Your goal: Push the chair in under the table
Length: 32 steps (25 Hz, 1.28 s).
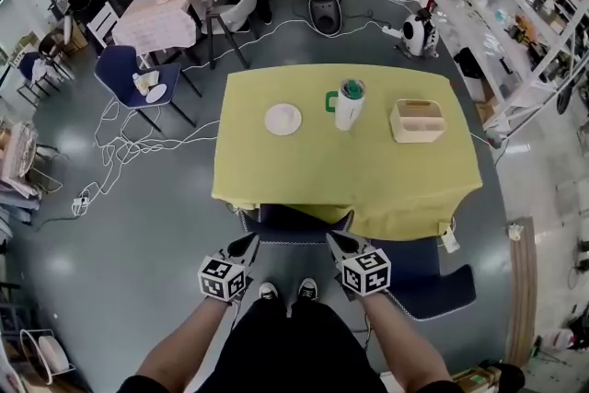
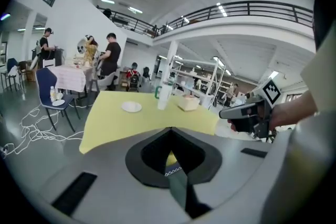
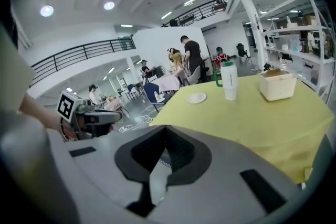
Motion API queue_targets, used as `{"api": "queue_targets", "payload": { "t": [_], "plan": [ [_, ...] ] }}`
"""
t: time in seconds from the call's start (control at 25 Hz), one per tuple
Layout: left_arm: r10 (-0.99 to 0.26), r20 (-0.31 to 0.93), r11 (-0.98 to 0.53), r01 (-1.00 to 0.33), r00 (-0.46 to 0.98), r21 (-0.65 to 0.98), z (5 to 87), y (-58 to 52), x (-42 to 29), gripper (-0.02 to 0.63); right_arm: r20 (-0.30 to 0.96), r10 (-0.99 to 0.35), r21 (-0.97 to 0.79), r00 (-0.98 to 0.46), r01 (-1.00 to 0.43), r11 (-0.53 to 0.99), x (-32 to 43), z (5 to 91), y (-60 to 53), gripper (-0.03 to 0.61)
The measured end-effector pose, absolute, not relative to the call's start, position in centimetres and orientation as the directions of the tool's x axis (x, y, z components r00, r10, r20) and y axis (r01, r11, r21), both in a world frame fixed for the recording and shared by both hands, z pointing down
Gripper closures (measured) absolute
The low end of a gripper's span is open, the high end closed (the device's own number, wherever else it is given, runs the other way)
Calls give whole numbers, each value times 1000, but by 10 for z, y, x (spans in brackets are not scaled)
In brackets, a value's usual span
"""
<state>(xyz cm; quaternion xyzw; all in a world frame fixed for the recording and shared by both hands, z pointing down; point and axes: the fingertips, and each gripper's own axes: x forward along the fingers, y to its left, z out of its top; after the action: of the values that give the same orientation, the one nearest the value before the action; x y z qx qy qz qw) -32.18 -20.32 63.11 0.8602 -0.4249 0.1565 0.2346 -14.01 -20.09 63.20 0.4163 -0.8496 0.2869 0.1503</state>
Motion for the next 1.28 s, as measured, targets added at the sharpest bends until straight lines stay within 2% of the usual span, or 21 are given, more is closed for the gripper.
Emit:
{"api": "queue_targets", "payload": {
  "t": [0.24, 0.6, 1.28],
  "plan": [
    [-744, 321, -529, -811, 585, 251, 557, -210, -325, 606, 365, -691, -394, -624, -776, 492, -158, 568, -203, 566],
    [-817, 164, -521, -830, 552, 198, 480, -203, -336, 606, 266, -764, -378, -588, -793, 479, -163, 504, -203, 566],
    [-875, 148, -442, -885, 461, 144, 469, -176, -336, 606, 282, -725, -404, -629, -763, 505, -178, 510, -180, 566]
  ]
}}
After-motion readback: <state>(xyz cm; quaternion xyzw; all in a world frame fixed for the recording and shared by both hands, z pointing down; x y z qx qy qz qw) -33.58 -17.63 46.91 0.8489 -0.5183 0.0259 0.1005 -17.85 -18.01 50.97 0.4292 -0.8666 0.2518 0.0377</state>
